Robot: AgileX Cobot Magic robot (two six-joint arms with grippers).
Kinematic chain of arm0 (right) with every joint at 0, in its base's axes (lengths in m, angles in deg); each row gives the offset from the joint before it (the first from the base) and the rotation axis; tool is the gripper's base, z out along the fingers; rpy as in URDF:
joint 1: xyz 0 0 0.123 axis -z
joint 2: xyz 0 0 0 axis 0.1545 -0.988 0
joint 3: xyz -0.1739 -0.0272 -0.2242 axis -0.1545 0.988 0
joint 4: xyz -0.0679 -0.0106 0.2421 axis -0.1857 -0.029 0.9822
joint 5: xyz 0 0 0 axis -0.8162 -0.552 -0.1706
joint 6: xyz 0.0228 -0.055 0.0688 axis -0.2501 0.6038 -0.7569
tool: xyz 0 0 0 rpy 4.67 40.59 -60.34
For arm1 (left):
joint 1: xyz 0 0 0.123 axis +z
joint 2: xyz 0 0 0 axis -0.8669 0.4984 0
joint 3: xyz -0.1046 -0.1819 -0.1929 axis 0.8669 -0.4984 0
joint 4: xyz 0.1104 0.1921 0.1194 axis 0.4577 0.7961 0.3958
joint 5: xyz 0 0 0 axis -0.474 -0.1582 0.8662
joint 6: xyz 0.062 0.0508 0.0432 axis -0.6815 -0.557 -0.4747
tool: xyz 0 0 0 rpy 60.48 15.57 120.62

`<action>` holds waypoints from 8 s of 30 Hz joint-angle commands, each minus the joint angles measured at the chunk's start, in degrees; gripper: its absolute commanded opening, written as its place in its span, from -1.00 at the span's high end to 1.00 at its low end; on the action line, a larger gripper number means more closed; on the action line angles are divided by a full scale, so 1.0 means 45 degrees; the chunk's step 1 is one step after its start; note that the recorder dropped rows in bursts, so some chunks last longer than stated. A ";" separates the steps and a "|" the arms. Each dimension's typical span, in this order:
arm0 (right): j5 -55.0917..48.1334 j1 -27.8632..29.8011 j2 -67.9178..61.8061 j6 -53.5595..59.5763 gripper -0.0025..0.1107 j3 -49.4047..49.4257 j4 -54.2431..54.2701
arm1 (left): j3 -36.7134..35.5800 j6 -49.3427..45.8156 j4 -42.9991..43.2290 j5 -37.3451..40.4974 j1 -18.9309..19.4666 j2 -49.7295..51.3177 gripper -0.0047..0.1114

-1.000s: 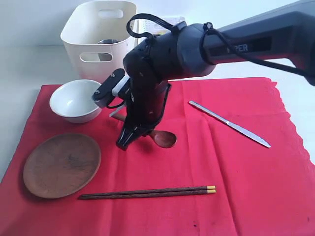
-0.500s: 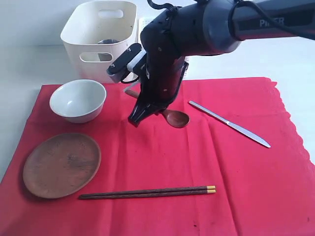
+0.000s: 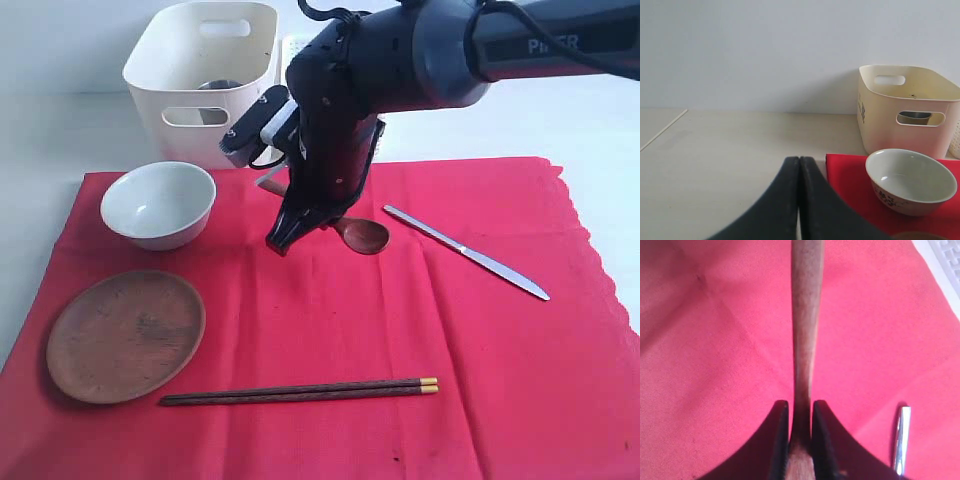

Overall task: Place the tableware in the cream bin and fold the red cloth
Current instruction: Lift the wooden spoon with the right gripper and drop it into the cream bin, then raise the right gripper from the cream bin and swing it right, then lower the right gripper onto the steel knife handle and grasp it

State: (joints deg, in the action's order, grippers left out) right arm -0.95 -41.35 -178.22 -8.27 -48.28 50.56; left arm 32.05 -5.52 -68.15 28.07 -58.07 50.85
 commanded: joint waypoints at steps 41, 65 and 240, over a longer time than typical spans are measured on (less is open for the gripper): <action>0.0161 0.0191 0.0774 -0.0320 0.96 -0.4013 0.0876 | 0.0005 -0.0005 -0.0069 -0.0048 0.0038 -0.0035 0.92; 0.4405 0.1730 0.0612 -0.0100 0.96 -0.4171 0.4974 | 0.0005 -0.0005 -0.0069 -0.0048 0.0038 -0.0035 0.92; 0.1078 0.5121 -0.0359 0.2482 0.19 0.2711 0.3629 | 0.0005 -0.0005 -0.0069 -0.0048 0.0038 -0.0035 0.92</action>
State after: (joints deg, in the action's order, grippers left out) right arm 3.83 -18.62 -178.66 1.16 -36.27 66.83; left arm 32.05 -5.52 -68.15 28.07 -58.07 50.85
